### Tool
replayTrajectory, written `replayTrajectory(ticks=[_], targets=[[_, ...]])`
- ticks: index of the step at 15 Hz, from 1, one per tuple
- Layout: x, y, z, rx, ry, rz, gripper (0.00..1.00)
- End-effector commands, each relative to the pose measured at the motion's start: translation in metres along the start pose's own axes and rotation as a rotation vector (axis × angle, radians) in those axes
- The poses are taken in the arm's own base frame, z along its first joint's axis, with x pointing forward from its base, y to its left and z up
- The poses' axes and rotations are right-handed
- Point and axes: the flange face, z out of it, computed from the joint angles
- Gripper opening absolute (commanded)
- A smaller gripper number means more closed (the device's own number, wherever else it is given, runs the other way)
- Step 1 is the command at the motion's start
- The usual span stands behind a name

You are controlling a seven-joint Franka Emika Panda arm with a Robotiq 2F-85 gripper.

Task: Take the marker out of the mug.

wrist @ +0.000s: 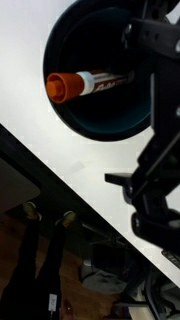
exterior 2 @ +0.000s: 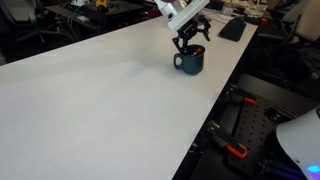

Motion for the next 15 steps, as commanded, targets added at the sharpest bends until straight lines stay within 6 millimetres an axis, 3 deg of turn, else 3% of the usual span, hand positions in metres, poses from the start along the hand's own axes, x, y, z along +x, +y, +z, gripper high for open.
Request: replayTrajectory(ticks=[1, 5, 8, 15], targets=[[-0.004, 0.016, -0.023, 0.056, 0.039, 0.000, 1.00], [-0.013, 0.040, -0.054, 0.131, 0.102, 0.001, 1.00], [-0.014, 0.048, -0.064, 0.148, 0.124, -0.004, 1.00], [-0.019, 0.036, -0.026, 0.083, 0.066, -0.007, 1.00]])
